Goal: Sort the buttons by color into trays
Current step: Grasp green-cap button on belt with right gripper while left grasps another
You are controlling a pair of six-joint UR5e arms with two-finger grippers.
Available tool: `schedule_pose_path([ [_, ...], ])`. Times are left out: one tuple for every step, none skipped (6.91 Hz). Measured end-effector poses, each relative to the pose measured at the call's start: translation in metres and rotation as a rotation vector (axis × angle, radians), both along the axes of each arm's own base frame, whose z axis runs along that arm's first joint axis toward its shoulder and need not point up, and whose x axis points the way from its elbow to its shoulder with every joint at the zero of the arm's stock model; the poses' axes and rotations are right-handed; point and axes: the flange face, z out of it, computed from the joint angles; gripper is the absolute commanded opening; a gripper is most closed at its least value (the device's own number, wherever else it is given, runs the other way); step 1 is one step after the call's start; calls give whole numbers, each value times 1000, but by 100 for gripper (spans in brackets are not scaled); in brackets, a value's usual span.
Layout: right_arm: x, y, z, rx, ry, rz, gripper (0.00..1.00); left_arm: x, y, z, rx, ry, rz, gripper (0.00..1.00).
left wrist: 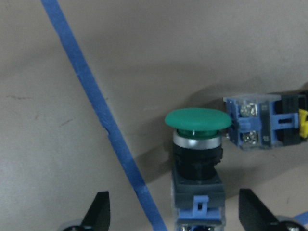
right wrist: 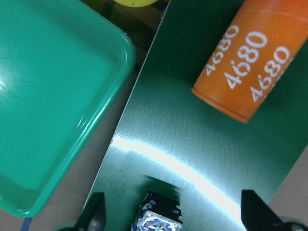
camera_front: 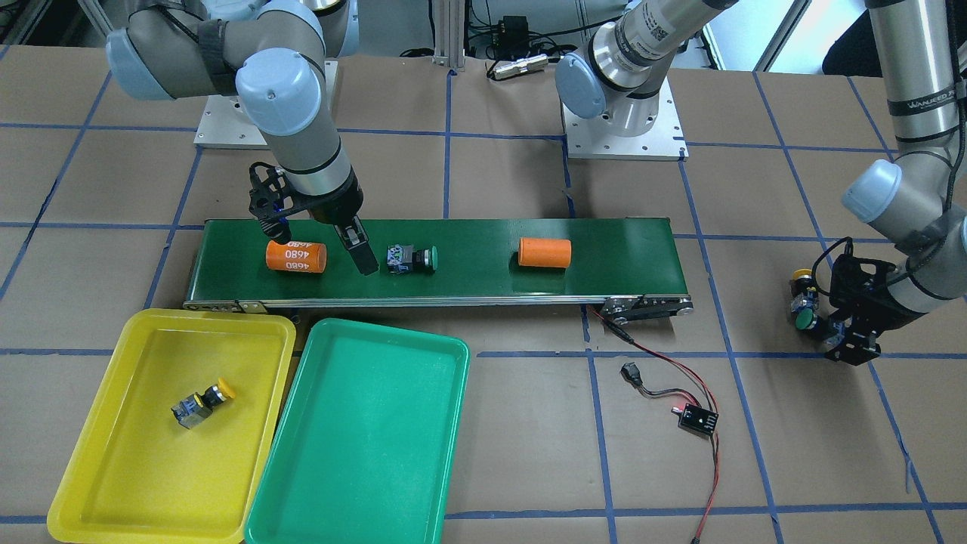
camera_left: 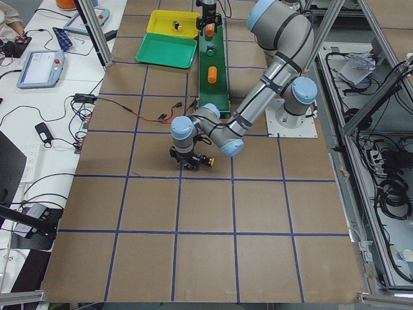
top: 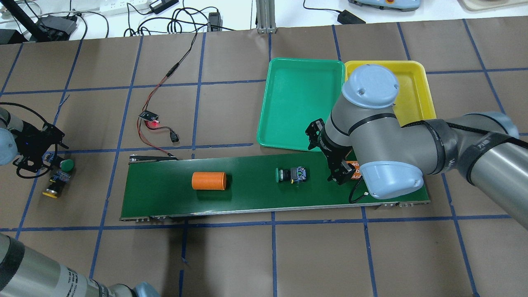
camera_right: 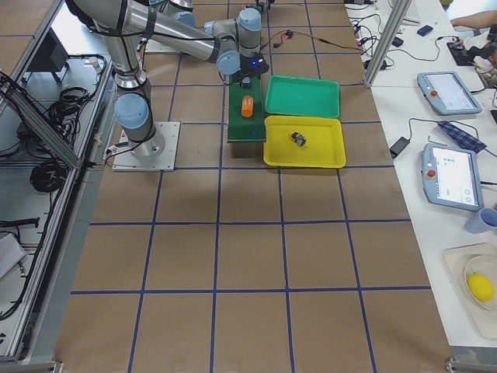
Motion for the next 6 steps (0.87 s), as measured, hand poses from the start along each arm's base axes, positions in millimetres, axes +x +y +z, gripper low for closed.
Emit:
schedule_pose_path([
  [2,-1,-8,18,3,-18,100,1,0,-1,2,2,2,0],
  [3,-1,-14,32,6,-24,100,-1,0,1,4,2,6,0],
  [3,-1,-17,40,7,-27,100,-6,0,8,7,5,11,0],
  [3,-2,-21,47,9,-28,100,-16,1,19,25,24,24,0],
  [3,-4,-28,57,17,-30,100,-43,0,38,54,48,46,0],
  [3,-6,-35,63,27,-33,79,-87,-3,61,86,62,83,0],
])
